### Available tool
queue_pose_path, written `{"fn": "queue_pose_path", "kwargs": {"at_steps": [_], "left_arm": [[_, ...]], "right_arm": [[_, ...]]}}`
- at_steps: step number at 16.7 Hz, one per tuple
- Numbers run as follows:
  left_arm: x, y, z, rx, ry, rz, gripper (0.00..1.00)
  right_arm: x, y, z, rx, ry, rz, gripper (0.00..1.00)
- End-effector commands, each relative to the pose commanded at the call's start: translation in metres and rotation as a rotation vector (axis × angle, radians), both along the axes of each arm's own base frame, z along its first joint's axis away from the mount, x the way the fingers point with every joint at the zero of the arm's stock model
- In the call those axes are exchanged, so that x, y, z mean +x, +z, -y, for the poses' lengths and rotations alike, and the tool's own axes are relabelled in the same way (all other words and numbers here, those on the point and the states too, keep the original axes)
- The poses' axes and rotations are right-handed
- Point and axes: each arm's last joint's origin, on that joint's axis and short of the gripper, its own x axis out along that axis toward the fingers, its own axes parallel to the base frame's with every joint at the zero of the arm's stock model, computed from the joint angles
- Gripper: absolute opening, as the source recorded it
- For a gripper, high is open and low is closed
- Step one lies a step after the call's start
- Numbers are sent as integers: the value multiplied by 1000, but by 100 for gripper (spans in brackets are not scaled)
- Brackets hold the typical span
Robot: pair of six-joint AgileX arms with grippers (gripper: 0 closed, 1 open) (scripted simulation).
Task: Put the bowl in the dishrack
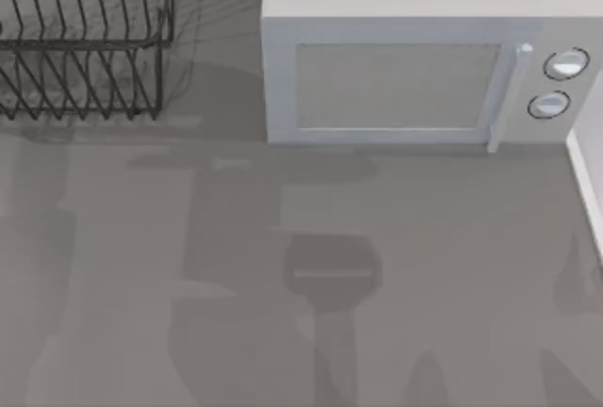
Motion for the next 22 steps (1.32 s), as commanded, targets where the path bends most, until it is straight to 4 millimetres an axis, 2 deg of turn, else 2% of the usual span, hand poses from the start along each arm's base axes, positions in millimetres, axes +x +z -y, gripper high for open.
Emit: {"fn": "queue_pose_path", "kwargs": {"at_steps": [2,6,19,22], "left_arm": [[2,-8,2,-1,-2,-8,0],[2,-8,2,-1,-2,-8,0],[2,-8,2,-1,-2,-8,98],[2,-8,2,-1,-2,-8,100]], "right_arm": [[0,0,0,0,0,0,100],[0,0,0,0,0,0,100],[0,0,0,0,0,0,100],[0,0,0,0,0,0,100]]}}
